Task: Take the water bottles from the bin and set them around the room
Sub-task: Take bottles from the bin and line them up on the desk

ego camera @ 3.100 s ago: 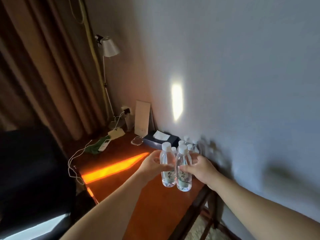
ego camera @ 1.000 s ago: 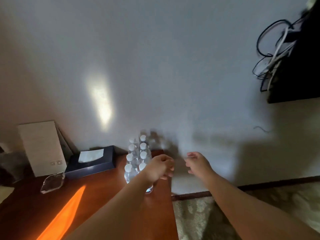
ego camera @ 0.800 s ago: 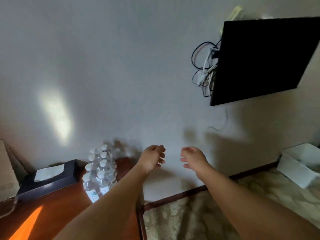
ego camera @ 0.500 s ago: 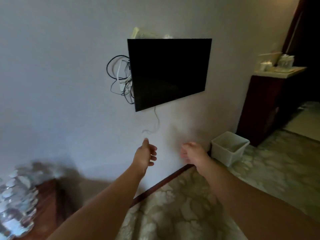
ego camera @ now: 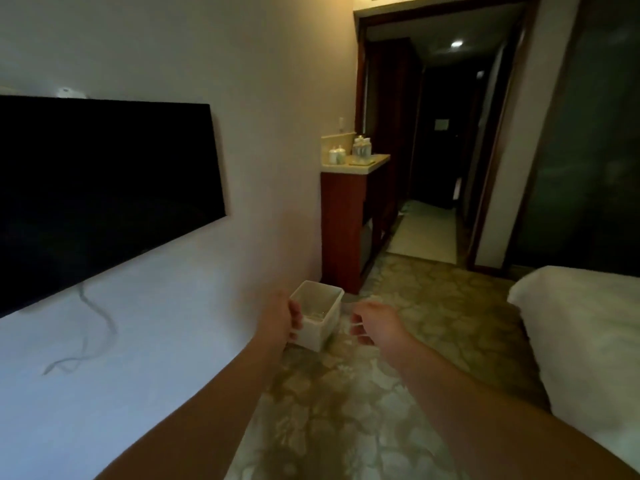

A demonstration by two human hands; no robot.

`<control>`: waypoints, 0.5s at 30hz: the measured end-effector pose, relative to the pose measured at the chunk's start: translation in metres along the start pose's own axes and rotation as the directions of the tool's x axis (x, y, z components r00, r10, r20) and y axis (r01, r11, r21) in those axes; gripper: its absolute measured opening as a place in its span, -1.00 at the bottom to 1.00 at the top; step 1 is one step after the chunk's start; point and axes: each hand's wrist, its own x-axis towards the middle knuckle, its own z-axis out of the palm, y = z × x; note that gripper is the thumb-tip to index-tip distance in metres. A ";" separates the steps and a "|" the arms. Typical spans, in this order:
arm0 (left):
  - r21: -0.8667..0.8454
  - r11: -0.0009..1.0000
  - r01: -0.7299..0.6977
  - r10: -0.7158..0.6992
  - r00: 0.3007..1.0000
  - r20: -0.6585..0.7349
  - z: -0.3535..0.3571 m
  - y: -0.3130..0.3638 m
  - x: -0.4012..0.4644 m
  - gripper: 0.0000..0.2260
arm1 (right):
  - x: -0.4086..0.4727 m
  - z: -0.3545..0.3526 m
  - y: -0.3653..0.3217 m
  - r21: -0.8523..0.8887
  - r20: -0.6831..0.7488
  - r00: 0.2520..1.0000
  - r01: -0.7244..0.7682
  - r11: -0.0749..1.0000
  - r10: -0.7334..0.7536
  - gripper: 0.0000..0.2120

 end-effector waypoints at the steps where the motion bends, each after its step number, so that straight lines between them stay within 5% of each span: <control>1: -0.008 1.000 0.002 -0.002 1.000 0.016 0.012 0.006 0.022 -0.57 | 0.019 -0.006 -0.008 -0.006 -0.018 1.000 0.001 1.000 -0.002 -0.81; 8: -0.024 0.999 -0.036 0.038 0.995 0.090 0.067 0.051 0.186 -0.53 | 0.150 -0.020 -0.072 0.047 -0.161 0.987 0.017 0.999 -0.009 -0.83; 15: -0.019 0.998 -0.055 0.058 0.980 0.189 0.118 0.065 0.331 -0.53 | 0.272 -0.001 -0.096 0.106 -0.121 0.992 -0.003 0.994 0.016 -0.87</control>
